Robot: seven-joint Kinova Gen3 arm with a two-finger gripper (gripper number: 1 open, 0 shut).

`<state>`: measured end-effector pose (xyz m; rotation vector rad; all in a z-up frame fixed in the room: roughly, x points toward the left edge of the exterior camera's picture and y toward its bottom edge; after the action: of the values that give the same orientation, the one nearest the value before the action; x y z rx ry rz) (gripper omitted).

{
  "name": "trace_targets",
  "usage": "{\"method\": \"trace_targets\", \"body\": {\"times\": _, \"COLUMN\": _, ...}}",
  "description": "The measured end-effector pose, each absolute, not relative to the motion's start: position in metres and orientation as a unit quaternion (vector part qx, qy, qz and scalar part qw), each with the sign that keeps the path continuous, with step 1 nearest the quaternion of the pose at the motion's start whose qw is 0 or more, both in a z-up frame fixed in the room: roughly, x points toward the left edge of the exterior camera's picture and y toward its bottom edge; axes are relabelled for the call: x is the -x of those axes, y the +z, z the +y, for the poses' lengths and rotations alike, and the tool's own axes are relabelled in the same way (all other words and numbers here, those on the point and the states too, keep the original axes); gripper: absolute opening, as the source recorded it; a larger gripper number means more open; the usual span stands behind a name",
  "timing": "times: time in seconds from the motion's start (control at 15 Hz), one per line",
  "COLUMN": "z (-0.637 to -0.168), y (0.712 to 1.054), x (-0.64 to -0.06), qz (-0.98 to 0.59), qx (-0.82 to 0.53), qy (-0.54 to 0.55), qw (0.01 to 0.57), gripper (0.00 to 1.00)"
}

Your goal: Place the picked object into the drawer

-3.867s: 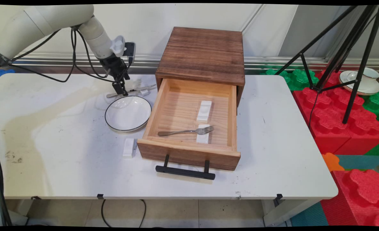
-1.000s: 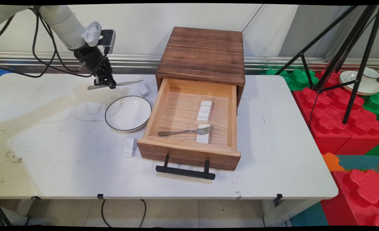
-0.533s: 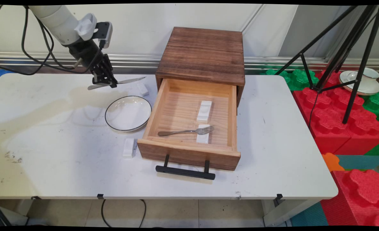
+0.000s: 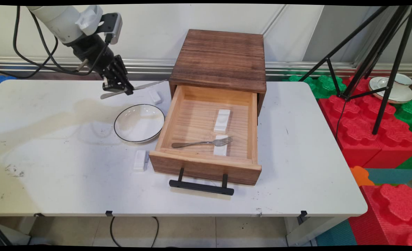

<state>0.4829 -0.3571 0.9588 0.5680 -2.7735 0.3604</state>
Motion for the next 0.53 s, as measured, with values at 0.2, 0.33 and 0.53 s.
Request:
{"method": "trace_targets", "body": {"times": 0.2, "z": -0.351, "y": 0.967, "x": -0.469, "qz": -0.96, "qx": -0.192, "qy": 0.126, "qw": 0.159, "gripper": 0.0}}
{"method": "trace_targets", "body": {"times": 0.33, "z": -0.347, "y": 0.972, "x": -0.456, "qz": -0.959, "qx": -0.186, "qy": 0.128, "qw": 0.17, "gripper": 0.0}}
{"method": "trace_targets", "body": {"times": 0.53, "z": -0.345, "y": 0.976, "x": -0.442, "qz": -0.958, "qx": -0.181, "qy": 0.13, "qw": 0.183, "gripper": 0.0}}
